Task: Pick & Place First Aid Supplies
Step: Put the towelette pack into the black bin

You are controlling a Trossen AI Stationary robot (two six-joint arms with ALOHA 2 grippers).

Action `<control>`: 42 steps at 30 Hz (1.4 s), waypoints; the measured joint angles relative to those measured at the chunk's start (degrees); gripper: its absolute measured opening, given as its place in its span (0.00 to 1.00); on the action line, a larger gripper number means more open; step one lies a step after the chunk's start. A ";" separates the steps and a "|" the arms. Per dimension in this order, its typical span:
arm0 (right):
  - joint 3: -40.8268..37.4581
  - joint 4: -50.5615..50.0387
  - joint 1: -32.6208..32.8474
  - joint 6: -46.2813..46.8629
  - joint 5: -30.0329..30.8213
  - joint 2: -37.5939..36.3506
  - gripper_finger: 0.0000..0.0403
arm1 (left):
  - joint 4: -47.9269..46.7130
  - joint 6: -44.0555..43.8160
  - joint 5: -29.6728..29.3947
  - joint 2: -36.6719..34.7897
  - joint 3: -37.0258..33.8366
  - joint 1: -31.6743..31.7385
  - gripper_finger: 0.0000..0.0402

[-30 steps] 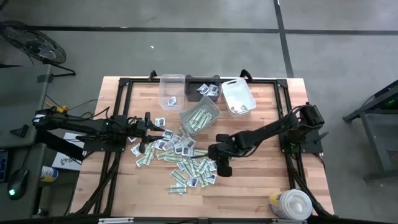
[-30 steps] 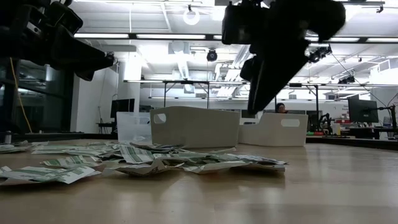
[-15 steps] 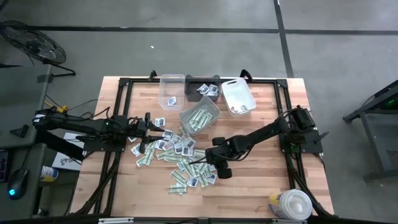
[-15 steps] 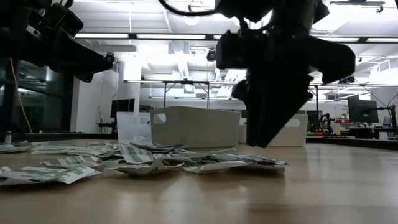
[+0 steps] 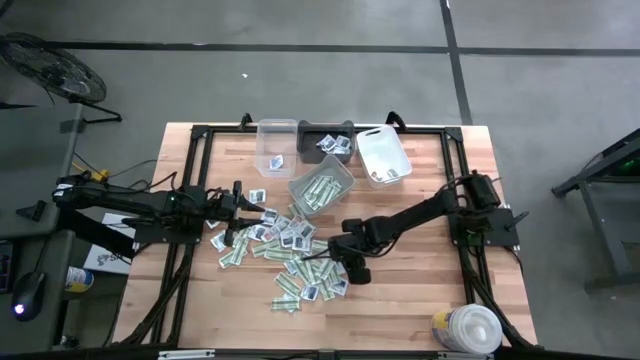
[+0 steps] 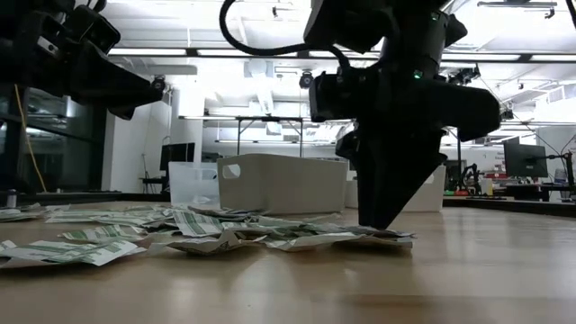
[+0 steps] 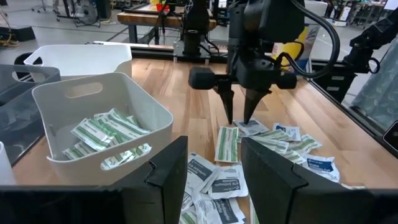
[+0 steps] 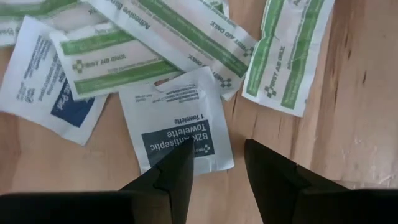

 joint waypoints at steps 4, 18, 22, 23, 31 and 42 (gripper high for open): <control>0.13 -0.08 -0.07 1.44 -1.36 1.03 0.33 | 0.00 0.00 0.00 0.01 0.00 0.01 0.37; 0.04 -0.78 -1.19 5.02 -2.76 1.10 0.04 | 0.00 0.00 -0.02 -0.01 0.00 -0.01 0.37; 0.04 -0.77 -1.17 6.74 -2.96 1.07 0.01 | 0.00 0.00 -0.02 0.00 0.00 -0.01 0.37; 0.04 -0.78 -1.17 7.30 -2.95 1.01 0.02 | 0.00 0.00 -0.02 0.00 0.00 -0.01 0.37; -0.64 -2.68 -0.98 11.91 -0.84 -3.31 0.00 | -0.05 0.00 -0.02 0.01 0.00 -0.01 0.37; -0.61 -5.59 0.10 17.93 -1.47 -11.43 0.00 | -1.62 -0.02 -0.02 -0.01 -0.04 0.01 0.37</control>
